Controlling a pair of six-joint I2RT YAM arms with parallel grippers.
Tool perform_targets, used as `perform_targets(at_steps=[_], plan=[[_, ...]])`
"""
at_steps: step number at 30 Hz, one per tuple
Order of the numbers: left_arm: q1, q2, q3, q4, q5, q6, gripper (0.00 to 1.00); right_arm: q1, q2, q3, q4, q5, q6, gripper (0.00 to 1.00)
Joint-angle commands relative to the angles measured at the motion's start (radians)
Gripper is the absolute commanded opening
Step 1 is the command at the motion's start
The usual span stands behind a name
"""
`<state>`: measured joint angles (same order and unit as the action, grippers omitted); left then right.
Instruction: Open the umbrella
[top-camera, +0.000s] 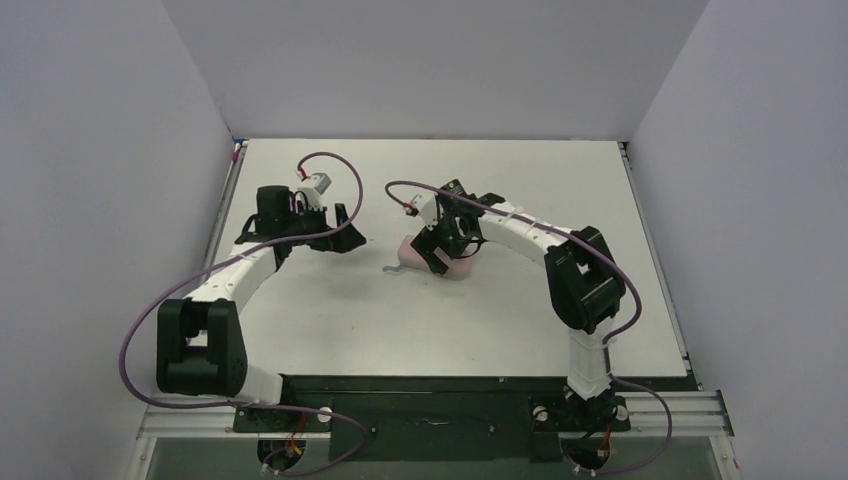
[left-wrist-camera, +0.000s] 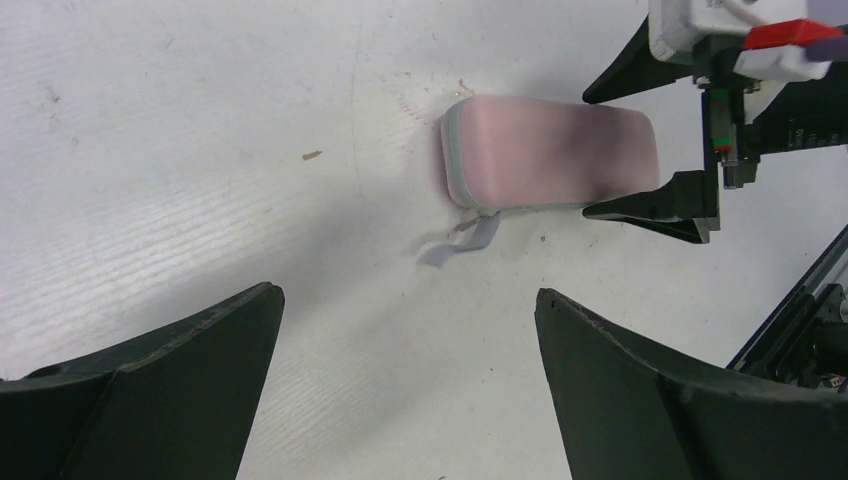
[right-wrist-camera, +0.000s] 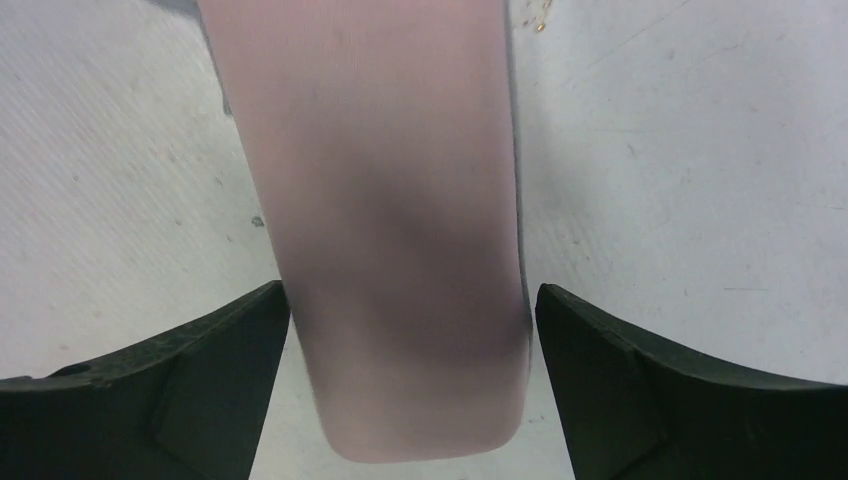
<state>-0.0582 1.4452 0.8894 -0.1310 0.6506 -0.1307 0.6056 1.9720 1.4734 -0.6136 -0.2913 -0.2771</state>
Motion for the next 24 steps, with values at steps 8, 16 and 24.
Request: perform_targets(at_steps=[8,16,24], plan=[[-0.158,-0.3,-0.212,0.094,-0.147,0.216,0.9,-0.027,-0.112,-0.195,-0.088,0.09,-0.308,0.62],[-0.502,-0.434,-0.45,0.335,-0.407,0.29,0.71,-0.102,-0.2,-0.321,-0.205,0.037,-0.447,0.43],[-0.69,-0.241,-0.45,0.581,-0.465,0.282,0.51,-0.112,-0.237,-0.406,-0.179,0.044,-0.451,0.39]])
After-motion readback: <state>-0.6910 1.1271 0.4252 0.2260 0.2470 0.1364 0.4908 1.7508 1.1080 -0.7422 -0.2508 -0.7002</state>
